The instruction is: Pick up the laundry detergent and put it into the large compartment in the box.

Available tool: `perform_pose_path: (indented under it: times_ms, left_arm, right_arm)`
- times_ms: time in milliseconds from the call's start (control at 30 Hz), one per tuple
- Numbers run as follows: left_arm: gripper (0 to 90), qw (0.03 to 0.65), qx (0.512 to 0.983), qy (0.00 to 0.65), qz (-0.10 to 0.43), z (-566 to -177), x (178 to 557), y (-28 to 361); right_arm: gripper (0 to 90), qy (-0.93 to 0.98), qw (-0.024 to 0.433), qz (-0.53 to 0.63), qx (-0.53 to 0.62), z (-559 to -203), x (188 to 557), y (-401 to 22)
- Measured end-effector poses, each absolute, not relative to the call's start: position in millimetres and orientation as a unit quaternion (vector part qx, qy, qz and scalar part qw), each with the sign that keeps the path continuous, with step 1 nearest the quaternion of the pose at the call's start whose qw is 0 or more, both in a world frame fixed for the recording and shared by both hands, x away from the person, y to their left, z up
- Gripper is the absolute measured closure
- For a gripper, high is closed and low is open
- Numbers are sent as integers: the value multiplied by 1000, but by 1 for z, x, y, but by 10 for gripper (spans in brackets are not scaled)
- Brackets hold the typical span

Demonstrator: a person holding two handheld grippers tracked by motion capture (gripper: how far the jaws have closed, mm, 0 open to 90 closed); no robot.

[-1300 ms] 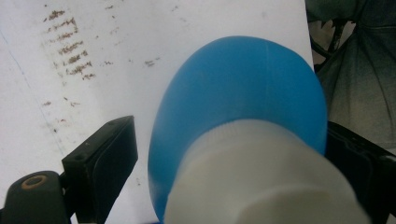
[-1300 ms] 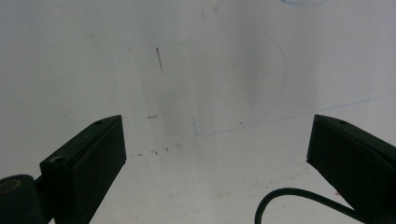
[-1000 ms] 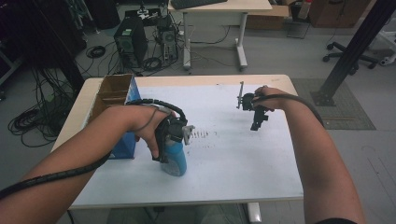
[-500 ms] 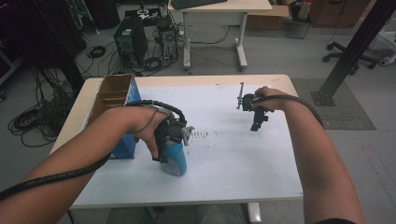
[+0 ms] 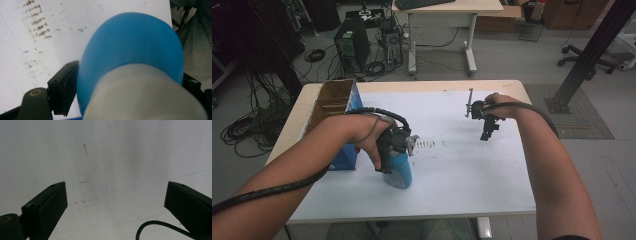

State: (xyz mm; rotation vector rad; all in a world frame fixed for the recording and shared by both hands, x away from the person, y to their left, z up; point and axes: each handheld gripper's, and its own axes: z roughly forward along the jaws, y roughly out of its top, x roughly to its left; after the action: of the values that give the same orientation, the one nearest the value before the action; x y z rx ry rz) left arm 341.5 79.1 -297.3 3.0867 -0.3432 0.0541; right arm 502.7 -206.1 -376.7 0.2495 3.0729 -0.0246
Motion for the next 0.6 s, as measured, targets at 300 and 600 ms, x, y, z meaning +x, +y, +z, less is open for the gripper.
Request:
perform_pose_path:
  times_ms: [300,600]
  left_arm:
    - [246,15,993,-112,19,-298,341,78]
    - [289,15,994,-110,17,-299,342,80]
  right_arm:
    - [44,996,30,-7,80,-377,503,-205]
    - [45,996,27,-5,83,-380,503,-206]
